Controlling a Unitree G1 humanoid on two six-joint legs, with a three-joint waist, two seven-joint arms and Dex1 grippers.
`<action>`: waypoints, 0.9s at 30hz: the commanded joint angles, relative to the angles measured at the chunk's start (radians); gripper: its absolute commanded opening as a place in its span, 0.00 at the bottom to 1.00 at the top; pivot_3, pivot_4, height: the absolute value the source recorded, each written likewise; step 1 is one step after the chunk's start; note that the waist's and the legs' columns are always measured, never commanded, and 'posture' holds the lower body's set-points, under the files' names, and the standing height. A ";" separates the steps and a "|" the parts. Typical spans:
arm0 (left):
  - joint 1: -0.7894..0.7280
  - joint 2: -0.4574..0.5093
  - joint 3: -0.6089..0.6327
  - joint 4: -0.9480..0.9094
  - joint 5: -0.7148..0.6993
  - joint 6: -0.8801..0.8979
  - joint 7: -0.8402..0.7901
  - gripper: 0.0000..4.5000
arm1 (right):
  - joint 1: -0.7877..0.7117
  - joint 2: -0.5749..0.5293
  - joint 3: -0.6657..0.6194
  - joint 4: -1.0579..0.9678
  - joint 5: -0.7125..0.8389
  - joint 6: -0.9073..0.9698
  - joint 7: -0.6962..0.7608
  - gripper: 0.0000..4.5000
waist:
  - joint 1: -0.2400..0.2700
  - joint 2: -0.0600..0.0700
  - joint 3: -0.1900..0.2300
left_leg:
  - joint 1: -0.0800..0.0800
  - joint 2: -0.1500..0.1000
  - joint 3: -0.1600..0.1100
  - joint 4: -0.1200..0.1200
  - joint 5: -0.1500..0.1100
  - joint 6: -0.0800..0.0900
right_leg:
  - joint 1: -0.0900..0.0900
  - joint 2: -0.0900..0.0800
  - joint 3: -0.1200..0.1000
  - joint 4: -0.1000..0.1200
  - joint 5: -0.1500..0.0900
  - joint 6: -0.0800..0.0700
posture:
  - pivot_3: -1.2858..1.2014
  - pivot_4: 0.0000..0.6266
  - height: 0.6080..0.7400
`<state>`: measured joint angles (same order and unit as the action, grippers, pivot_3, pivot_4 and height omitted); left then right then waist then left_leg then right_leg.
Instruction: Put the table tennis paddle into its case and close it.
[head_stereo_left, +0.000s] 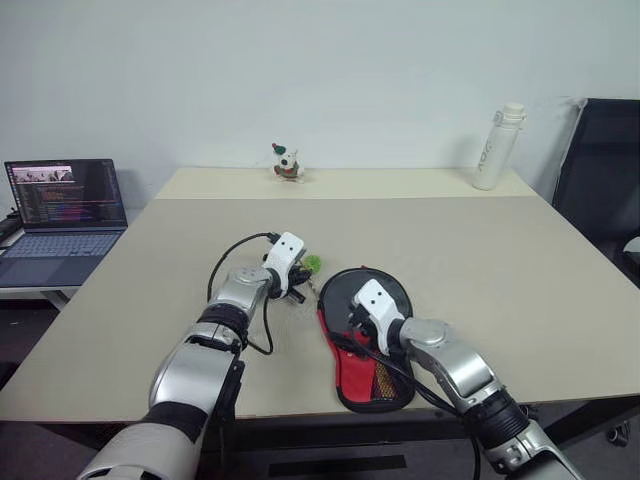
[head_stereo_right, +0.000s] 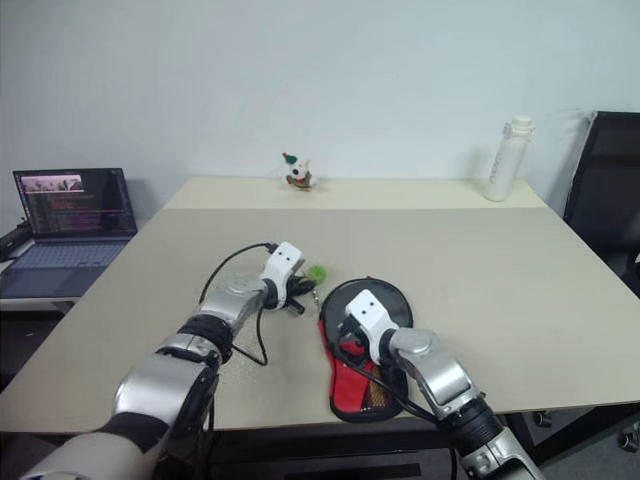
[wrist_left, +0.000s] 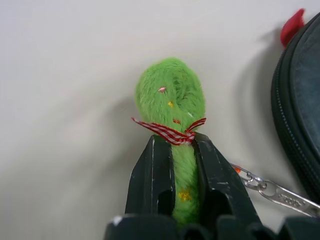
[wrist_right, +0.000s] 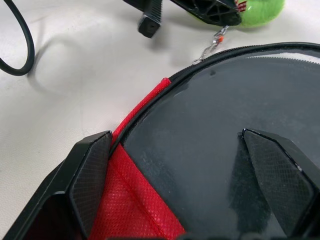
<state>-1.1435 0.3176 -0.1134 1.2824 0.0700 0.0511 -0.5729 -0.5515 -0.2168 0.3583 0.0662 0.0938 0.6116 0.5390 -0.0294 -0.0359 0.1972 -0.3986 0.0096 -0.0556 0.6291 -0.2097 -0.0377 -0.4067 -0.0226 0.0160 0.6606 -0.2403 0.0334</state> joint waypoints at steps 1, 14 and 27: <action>-0.080 -0.024 -0.003 0.037 0.055 -0.050 0.100 0.03 | 0.060 -0.020 0.015 0.004 -0.021 0.085 -0.005 1.00 | 0.002 0.000 0.000 | 0.000 0.000 0.000 0.000 0.000 0.000 | 0.000 0.000 0.000 0.000 0.000 0.000 | 0.52 0.24 1.00; -0.182 -0.105 -0.051 0.087 0.234 -0.132 0.269 0.03 | 0.205 -0.090 0.066 -0.226 0.000 0.258 0.015 1.00 | 0.000 -0.001 -0.001 | 0.000 0.000 0.000 0.000 0.000 0.000 | 0.000 0.000 0.000 -0.002 0.000 0.001 | 0.52 0.24 1.00; -0.247 -0.164 -0.161 0.100 0.420 -0.222 0.354 0.03 | 0.346 -0.126 0.100 -0.421 0.027 0.384 -0.001 1.00 | 0.002 -0.001 -0.001 | -0.001 0.000 0.000 -0.001 -0.001 -0.002 | 0.000 0.000 0.000 -0.004 0.000 0.001 | 0.52 0.24 1.00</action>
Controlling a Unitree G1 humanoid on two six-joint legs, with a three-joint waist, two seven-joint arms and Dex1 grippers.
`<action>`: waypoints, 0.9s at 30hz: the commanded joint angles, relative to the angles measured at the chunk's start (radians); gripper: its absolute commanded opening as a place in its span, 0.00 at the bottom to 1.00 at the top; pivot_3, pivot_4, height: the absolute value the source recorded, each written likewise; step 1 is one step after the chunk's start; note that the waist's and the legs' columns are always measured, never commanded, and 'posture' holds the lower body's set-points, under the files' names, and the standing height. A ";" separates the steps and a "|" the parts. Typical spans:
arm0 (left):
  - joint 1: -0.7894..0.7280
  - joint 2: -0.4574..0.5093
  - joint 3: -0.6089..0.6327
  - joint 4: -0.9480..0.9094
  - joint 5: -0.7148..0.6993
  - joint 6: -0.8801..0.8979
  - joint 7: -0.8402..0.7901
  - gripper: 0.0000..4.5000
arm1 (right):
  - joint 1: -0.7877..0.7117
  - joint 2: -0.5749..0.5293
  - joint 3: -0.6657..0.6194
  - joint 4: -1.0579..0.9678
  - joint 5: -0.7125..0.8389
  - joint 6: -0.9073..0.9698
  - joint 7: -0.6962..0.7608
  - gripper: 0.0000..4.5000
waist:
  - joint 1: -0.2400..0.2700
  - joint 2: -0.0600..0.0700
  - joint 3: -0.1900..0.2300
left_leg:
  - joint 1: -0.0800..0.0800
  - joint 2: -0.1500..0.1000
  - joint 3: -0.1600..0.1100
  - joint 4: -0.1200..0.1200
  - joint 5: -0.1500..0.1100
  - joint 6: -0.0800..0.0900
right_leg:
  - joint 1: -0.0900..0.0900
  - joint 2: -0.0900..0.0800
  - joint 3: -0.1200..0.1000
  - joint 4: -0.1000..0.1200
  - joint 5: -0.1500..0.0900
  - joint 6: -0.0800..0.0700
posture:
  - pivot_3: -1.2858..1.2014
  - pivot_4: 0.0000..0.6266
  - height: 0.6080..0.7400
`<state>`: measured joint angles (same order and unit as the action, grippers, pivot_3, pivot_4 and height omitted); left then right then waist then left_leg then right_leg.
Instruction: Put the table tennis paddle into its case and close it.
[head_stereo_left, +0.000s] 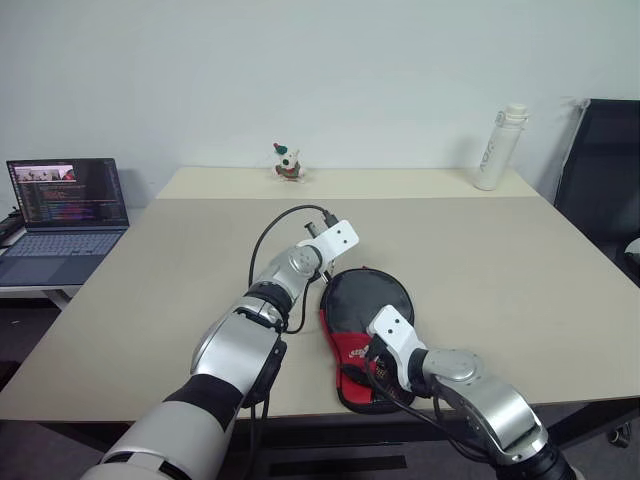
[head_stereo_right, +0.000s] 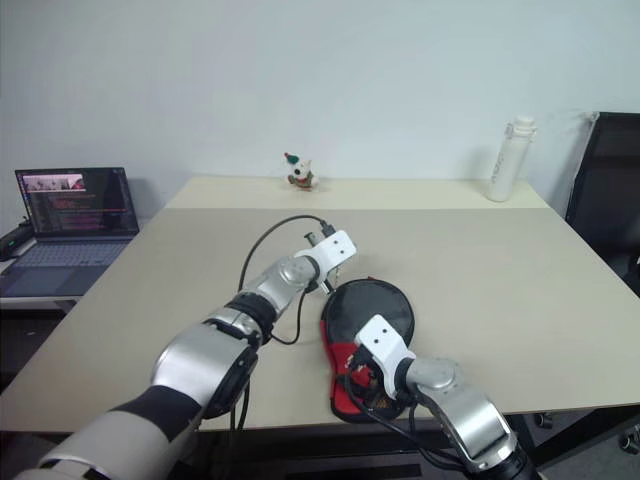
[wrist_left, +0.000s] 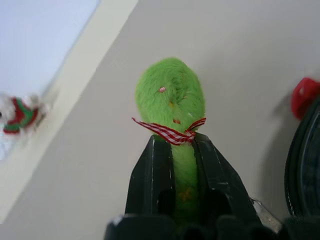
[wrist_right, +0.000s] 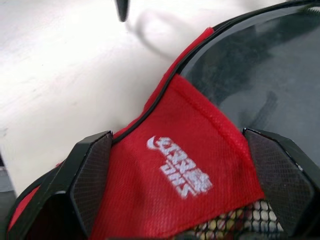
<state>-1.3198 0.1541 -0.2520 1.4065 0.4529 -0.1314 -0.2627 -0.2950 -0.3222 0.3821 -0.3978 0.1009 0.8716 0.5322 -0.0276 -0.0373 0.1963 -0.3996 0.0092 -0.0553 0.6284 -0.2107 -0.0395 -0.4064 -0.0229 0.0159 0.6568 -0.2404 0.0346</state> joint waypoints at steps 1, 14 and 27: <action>-0.072 -0.003 -0.031 -0.023 0.050 -0.043 0.048 0.03 | 0.099 -0.020 0.078 0.032 0.021 0.130 0.002 1.00 | 0.000 0.000 0.000 | 0.000 0.000 0.000 0.000 0.000 0.000 | 0.000 0.000 0.000 0.000 0.000 0.000 | 0.52 0.24 1.00; -0.116 -0.049 -0.213 -0.014 0.256 -0.131 0.156 0.03 | 0.236 -0.017 0.125 -0.122 0.049 0.217 -0.064 1.00 | 0.002 -0.002 -0.002 | -0.002 0.000 0.000 -0.001 -0.007 -0.010 | 0.000 0.000 0.000 -0.006 -0.004 0.007 | 0.52 0.24 1.00; -0.072 -0.101 -0.227 -0.011 0.261 -0.175 0.054 0.03 | 0.224 0.008 0.106 -0.103 0.050 0.221 -0.087 1.00 | 0.002 -0.002 -0.006 | -0.002 0.001 0.000 -0.001 -0.009 -0.008 | 0.002 0.000 0.000 -0.008 -0.005 0.008 | 0.52 0.24 1.00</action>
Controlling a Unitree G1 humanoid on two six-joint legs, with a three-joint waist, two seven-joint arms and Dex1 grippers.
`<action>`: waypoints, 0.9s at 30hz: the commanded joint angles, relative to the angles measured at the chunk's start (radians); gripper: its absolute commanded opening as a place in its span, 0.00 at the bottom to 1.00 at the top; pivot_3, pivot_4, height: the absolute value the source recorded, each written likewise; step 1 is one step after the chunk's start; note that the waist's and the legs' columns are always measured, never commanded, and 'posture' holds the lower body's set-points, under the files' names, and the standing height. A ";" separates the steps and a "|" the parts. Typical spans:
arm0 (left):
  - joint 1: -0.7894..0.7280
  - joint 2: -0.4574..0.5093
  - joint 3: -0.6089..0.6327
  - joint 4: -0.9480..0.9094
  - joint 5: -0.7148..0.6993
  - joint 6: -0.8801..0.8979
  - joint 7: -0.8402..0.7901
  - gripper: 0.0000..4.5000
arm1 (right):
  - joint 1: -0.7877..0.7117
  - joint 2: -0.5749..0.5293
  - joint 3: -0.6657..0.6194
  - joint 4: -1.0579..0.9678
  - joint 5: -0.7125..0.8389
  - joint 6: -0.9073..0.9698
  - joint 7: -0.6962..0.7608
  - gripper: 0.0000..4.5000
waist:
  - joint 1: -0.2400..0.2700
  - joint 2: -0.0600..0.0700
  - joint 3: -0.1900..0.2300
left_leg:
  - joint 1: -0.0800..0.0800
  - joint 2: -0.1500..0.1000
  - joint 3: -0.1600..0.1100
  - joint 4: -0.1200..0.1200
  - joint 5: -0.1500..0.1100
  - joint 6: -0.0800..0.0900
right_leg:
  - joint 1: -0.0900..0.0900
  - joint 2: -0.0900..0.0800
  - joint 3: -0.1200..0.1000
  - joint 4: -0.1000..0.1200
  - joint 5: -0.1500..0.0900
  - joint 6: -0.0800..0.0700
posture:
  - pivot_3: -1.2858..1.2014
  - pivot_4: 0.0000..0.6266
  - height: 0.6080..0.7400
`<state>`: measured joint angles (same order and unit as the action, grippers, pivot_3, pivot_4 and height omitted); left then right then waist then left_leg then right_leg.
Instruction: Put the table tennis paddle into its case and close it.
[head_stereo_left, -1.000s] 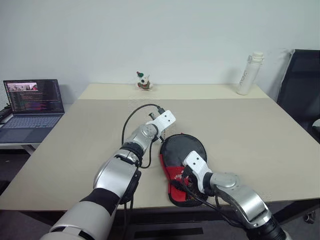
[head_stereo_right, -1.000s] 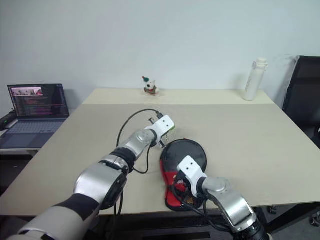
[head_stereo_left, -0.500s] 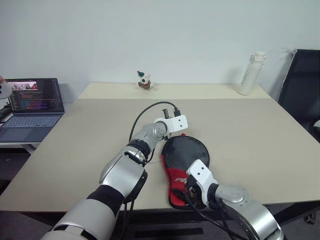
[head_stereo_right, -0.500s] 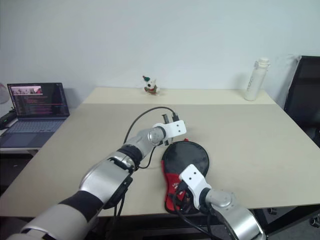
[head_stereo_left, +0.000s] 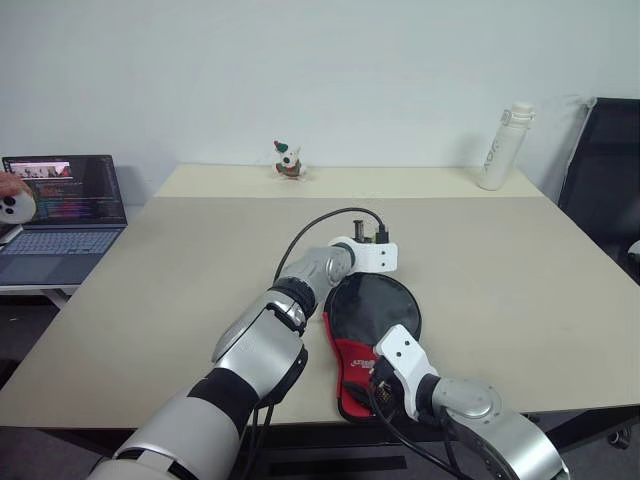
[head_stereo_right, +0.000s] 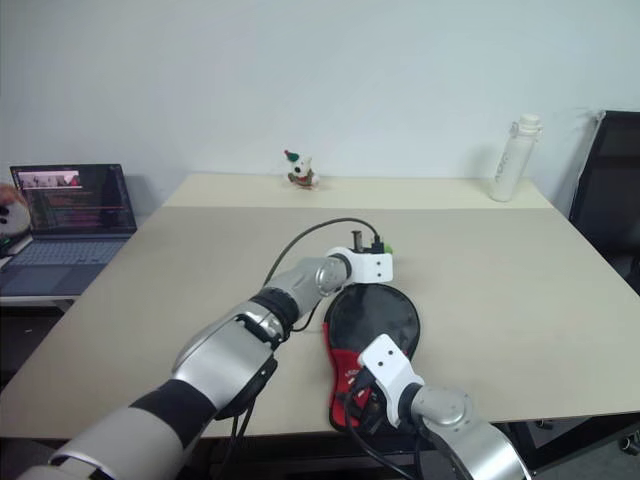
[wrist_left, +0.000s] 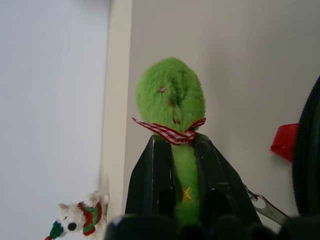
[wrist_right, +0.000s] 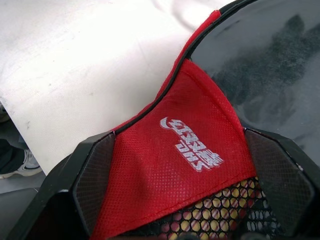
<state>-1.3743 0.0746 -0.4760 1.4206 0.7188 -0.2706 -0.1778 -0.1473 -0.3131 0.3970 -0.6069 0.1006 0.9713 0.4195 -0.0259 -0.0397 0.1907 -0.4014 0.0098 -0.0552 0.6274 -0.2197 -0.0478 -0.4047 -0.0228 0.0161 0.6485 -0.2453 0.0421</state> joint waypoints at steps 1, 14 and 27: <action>-0.013 -0.024 -0.002 -0.025 -0.007 -0.040 -0.042 0.03 | 0.074 0.003 0.092 0.108 0.050 0.122 0.023 1.00 | 0.000 0.000 -0.002 | 0.000 0.000 0.000 0.000 0.000 0.000 | 0.000 0.000 0.000 0.000 0.000 0.000 | 0.52 0.24 1.00; 0.035 -0.018 0.051 -0.033 -0.076 -0.103 -0.177 0.63 | 0.006 0.077 0.073 0.175 0.045 0.109 0.008 1.00 | -0.009 0.001 -0.020 | 0.002 0.001 0.001 0.000 0.000 0.000 | 0.001 0.001 0.001 0.002 0.000 0.000 | 0.52 0.24 1.00; 0.076 0.069 0.374 -0.127 -0.457 -0.211 -0.436 0.63 | -0.172 0.138 -0.045 0.300 0.067 0.039 0.029 1.00 | -0.017 0.001 -0.020 | 0.010 0.003 0.001 0.002 0.002 0.003 | 0.001 0.003 0.002 0.015 -0.001 -0.002 | 0.52 0.24 1.00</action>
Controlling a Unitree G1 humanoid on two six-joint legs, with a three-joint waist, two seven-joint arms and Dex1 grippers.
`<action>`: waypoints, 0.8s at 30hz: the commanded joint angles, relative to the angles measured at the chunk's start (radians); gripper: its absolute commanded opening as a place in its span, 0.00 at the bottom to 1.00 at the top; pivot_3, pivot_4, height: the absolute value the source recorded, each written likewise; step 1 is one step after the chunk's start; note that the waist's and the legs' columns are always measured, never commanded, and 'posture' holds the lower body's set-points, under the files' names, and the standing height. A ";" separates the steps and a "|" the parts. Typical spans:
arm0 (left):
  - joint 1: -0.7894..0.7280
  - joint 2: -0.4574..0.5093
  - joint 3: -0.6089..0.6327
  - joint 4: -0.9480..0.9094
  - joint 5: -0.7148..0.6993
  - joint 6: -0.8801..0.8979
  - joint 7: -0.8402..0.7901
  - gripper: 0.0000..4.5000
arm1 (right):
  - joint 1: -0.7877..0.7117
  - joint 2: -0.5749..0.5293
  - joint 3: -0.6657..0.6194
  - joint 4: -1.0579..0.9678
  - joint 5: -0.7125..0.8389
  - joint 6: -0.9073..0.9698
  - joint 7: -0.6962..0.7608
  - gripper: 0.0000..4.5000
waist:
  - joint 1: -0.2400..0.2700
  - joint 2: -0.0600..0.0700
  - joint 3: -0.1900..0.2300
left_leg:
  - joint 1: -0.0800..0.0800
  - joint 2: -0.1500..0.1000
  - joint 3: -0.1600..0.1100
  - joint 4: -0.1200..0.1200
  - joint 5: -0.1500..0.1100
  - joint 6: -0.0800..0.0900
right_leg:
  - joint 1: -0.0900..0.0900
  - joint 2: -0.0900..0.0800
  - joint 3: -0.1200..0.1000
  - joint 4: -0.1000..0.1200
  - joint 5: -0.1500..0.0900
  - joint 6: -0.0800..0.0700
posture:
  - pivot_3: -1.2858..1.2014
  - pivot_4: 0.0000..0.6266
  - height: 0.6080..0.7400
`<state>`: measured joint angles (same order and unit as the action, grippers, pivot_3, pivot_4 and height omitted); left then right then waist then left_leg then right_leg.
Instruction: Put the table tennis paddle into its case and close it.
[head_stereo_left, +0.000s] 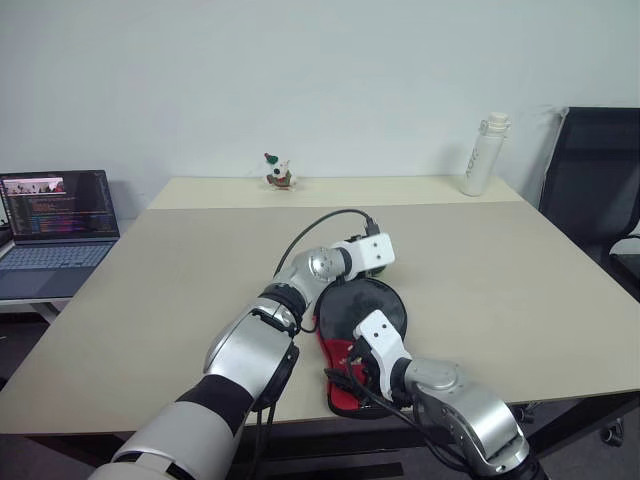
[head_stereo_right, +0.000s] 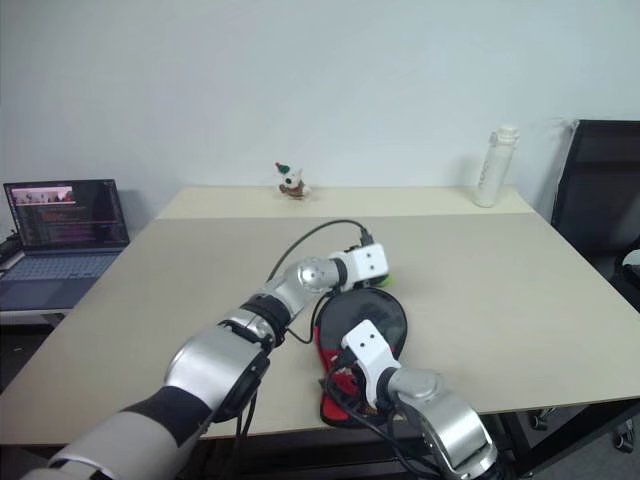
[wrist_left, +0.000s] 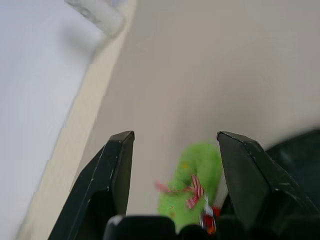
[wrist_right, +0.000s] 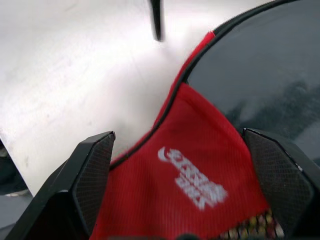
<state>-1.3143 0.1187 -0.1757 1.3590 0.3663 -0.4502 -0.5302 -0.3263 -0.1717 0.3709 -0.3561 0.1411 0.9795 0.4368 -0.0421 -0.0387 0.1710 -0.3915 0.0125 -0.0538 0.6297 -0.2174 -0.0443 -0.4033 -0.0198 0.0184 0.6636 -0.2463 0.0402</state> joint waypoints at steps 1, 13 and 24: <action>0.033 0.034 0.102 -0.086 -0.146 -0.021 -0.134 0.63 | -0.003 -0.004 -0.039 0.031 0.042 0.036 0.017 1.00 | -0.001 0.000 0.000 | 0.000 0.000 0.000 0.000 0.000 0.000 | 0.000 0.000 0.000 0.000 0.000 0.000 | 0.52 0.24 1.00; 0.235 0.235 0.252 -0.294 -0.366 0.212 -0.303 0.63 | -0.096 0.008 -0.384 -0.303 0.361 0.297 0.061 1.00 | 0.009 0.002 0.003 | -0.008 0.000 -0.003 0.000 0.000 0.000 | -0.005 0.000 -0.002 -0.001 0.000 -0.001 | 0.52 0.24 1.00; 0.513 0.235 0.184 -0.773 -0.499 0.514 -0.500 0.63 | -0.175 -0.135 -0.641 -0.263 0.504 0.358 0.046 1.00 | 0.013 0.003 0.003 | -0.008 -0.001 -0.003 0.000 0.000 0.000 | -0.004 -0.002 -0.002 -0.001 0.001 -0.003 | 0.52 0.24 1.00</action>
<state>-0.7937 0.3557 0.0251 0.6733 -0.1052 0.0372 -1.0090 -0.4895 -0.2884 -0.2550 -0.6157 0.6274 1.3610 0.4789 -0.0290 -0.0360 0.1741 -0.3990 0.0117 -0.0568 0.6300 -0.2175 -0.0442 -0.4078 -0.0213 0.0166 0.6628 -0.2455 0.0370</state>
